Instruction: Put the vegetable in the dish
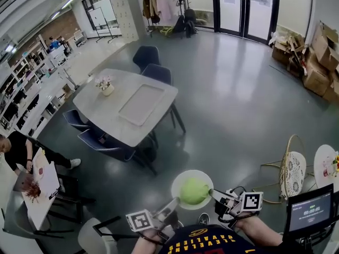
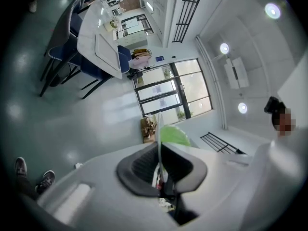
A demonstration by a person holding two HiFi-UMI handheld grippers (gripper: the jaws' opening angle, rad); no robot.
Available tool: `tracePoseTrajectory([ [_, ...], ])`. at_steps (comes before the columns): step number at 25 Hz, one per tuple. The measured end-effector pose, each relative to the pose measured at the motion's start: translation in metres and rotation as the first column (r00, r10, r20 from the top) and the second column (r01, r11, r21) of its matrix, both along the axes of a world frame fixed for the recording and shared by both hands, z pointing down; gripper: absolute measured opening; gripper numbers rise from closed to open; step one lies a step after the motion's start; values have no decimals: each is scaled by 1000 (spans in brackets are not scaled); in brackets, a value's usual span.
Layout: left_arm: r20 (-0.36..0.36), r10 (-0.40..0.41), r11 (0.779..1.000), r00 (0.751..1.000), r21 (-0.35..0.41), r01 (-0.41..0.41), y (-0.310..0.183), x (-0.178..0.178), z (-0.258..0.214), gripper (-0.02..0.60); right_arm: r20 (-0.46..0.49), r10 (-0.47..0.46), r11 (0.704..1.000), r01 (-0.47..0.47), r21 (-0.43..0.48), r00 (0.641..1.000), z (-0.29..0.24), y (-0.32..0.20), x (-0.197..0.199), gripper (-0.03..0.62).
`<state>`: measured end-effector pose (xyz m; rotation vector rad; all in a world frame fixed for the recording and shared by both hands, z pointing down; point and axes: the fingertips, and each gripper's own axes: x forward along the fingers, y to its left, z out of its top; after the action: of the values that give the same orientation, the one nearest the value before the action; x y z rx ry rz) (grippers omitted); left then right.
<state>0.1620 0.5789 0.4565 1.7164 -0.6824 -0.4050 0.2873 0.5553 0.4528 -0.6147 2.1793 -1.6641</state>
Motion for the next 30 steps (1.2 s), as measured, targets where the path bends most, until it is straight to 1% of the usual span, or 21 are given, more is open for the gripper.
tracePoseTrajectory([
  [3, -12, -20, 1000, 1000, -4, 20, -1, 9, -3, 18, 5, -21, 1000, 21, 8, 1000, -4, -6, 7, 17],
  [8, -3, -41, 999, 999, -19, 41, -7, 14, 1, 17, 1, -42, 999, 42, 4, 999, -1, -17, 14, 17],
  [12, 4, -33, 999, 999, -16, 33, -22, 19, 5, 17, 2, -44, 999, 44, 4, 999, 4, -33, 19, 16],
  [17, -4, -6, 1000, 1000, -18, 5, -56, 24, 14, 17, 3, -31, 999, 31, 5, 999, 9, -66, 22, 15],
  [21, -17, 18, 1000, 1000, -20, -19, -83, 20, 17, 17, -23, -7, 1000, 6, -12, 1000, 12, -90, 21, 15],
  [25, -25, 40, 999, 999, -2, -40, -126, 14, 17, 17, -48, 9, 1000, -9, -6, 999, 11, -132, 14, 15],
  [30, -20, 48, 999, 999, 5, -48, -176, -5, 15, 17, -54, 16, 1000, -16, 3, 998, 2, -180, -5, 15],
])
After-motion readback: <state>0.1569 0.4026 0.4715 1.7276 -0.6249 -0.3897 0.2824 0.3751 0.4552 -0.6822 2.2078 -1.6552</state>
